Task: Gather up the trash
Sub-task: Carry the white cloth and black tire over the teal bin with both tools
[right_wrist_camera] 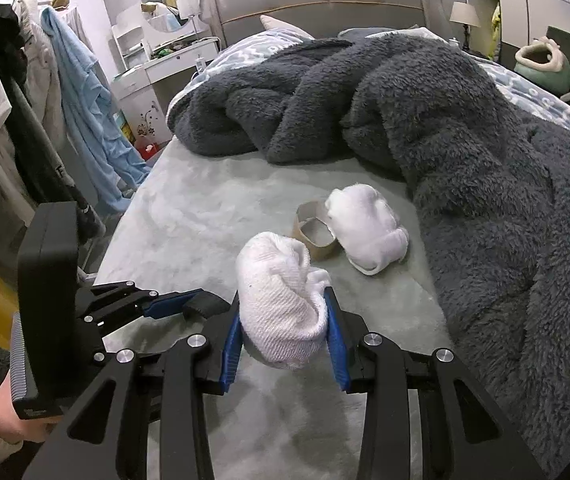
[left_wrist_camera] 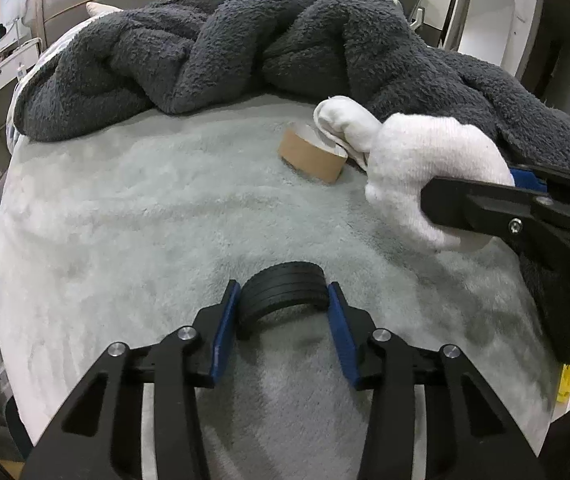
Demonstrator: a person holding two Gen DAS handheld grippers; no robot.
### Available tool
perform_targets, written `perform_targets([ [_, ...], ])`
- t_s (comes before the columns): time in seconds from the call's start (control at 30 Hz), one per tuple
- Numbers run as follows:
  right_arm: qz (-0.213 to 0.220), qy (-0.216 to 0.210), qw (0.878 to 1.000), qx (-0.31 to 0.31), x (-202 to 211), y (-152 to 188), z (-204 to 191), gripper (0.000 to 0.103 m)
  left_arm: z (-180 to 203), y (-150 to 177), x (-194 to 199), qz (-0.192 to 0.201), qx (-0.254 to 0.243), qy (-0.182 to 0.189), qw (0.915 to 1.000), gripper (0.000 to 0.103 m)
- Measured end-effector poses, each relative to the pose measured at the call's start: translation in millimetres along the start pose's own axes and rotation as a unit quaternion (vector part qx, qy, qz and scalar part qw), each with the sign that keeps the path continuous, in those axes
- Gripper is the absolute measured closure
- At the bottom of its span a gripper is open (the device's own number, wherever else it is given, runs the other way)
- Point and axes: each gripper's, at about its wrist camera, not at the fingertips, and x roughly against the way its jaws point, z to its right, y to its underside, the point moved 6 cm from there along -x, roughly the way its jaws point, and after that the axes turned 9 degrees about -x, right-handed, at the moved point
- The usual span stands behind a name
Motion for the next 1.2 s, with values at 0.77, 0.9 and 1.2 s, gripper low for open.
perform_targets([
  [0.77,0.017,-0.043,0.998,0.04,16,-28,-81,0.065,-65,23,78,0.029,0.005,-0.031,0.9991,0.058],
  [0.9,0.02,-0.053,0.997,0.054,15,-33,-105,0.065,-84,28,90,0.035,0.02,-0.039,0.9984,0.058],
  [1.2,0.012,-0.067,0.995,0.077,-1,-35,-146,0.065,-125,45,112,0.036,0.054,-0.049,0.9967,0.058],
])
